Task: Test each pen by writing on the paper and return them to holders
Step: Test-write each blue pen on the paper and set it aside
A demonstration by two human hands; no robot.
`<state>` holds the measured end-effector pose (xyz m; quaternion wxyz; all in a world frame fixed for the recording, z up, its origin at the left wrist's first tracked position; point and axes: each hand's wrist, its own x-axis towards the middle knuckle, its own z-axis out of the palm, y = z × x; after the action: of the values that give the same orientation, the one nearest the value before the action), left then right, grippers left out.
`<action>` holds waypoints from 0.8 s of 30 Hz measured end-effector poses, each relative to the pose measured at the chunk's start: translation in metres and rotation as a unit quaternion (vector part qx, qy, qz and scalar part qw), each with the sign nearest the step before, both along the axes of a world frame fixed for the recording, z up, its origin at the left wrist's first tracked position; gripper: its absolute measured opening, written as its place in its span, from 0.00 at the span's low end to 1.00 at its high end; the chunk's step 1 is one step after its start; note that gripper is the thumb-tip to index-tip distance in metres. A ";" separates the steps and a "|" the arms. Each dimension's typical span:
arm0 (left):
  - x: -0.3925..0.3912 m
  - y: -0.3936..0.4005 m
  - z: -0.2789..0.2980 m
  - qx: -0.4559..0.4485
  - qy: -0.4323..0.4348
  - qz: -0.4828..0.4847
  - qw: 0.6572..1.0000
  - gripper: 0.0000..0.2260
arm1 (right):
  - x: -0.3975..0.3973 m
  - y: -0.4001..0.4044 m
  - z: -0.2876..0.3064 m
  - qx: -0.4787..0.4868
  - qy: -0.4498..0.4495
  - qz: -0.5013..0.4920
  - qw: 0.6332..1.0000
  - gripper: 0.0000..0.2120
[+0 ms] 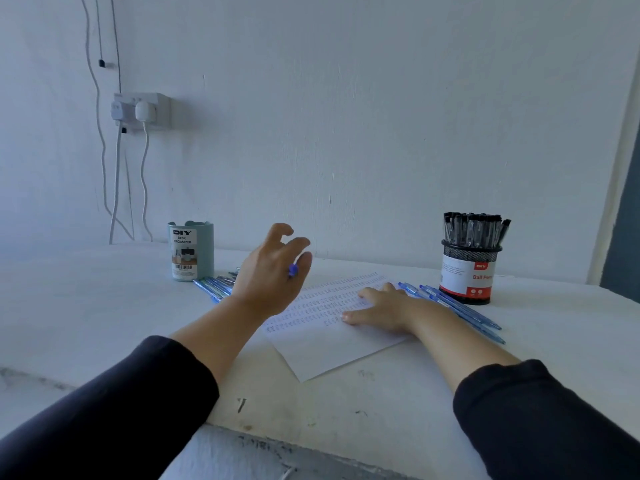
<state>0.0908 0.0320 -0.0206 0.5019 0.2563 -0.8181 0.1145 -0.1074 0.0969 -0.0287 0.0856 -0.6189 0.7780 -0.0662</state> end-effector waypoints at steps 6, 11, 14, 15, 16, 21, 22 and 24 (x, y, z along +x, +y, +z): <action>-0.009 0.013 0.008 0.313 0.189 -0.014 0.931 0.26 | 0.004 -0.007 -0.003 -0.001 -0.001 0.045 0.999 0.40; -0.017 0.017 0.010 0.487 0.338 -0.112 0.798 0.05 | 0.007 -0.013 -0.004 0.020 0.002 0.044 0.999 0.54; -0.020 0.027 0.010 0.539 0.345 -0.108 0.761 0.05 | 0.007 -0.014 -0.005 0.020 0.003 0.043 0.999 0.53; -0.021 0.030 0.009 0.555 0.347 -0.113 0.748 0.05 | 0.008 -0.014 -0.005 0.020 0.002 0.043 0.999 0.53; -0.021 0.033 0.008 0.571 0.351 -0.120 0.733 0.05 | 0.007 -0.015 -0.006 0.020 0.003 0.043 0.999 0.54; -0.023 0.039 0.000 0.588 0.279 -0.123 0.749 0.06 | 0.008 -0.015 -0.004 0.022 0.002 0.038 0.999 0.53; -0.024 0.040 0.000 0.585 0.262 -0.119 0.758 0.05 | 0.008 -0.014 -0.004 0.020 0.000 0.038 0.999 0.51; -0.025 0.040 -0.001 0.579 0.239 -0.111 0.771 0.05 | 0.008 -0.013 -0.004 0.018 -0.004 0.040 0.999 0.49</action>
<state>0.0656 0.0722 -0.0219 0.4471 0.4253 -0.6057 -0.5024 -0.0990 0.0842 -0.0326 0.1026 -0.6479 0.7530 -0.0513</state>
